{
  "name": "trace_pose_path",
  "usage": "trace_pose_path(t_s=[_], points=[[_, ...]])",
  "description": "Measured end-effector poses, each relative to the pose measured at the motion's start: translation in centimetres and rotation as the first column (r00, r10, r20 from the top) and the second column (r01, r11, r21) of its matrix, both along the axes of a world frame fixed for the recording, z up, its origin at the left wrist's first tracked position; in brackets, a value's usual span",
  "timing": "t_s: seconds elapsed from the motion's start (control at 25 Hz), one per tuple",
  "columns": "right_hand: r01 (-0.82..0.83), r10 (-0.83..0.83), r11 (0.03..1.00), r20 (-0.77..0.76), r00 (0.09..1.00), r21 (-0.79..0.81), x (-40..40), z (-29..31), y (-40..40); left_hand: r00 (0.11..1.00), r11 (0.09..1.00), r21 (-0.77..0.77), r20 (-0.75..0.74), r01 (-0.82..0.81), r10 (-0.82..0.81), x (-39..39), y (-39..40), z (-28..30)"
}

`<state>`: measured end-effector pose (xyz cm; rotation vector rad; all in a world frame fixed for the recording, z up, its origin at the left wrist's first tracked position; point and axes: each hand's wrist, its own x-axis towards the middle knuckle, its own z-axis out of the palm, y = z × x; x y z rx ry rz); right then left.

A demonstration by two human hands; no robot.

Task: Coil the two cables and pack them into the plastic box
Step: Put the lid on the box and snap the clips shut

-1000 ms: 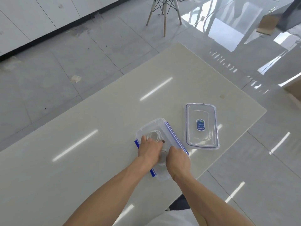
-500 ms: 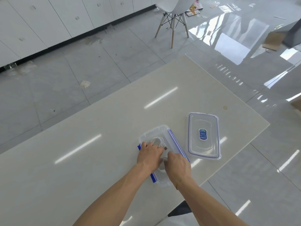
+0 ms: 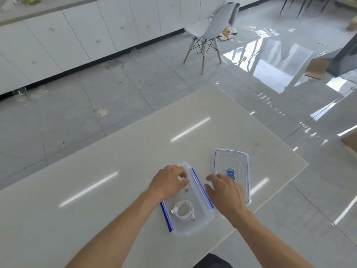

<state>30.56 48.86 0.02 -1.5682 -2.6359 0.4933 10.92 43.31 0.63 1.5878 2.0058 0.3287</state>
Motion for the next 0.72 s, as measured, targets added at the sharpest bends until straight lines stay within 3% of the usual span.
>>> trace_pose_path(t_s=[0.16, 0.4, 0.56, 0.72], points=[[0.155, -0.153, 0.988, 0.091, 0.984, -0.018, 5.7, -1.1, 3.9, 0.998, 0.997, -0.052, 0.014, 0.058, -0.058, 2.0, 4.3, 0.5], [0.343, -0.299, 0.914, 0.215, 0.93, -0.214, 11.3, -3.6, 5.8, 0.968, 0.931, -0.333, -0.142, 0.148, -0.205, 6.8, 10.0, -1.9], [0.365, -0.315, 0.868, 0.194, 0.929, -0.338, 11.4, -4.8, 5.9, 0.974, 0.893, -0.445, -0.168, 0.063, -0.152, 8.8, 11.3, -3.8], [0.399, -0.374, 0.814, 0.145, 0.916, -0.421, 10.7, -5.4, 6.5, 0.991, 0.886, -0.464, -0.122, -0.013, -0.05, 9.8, 11.4, -4.9]])
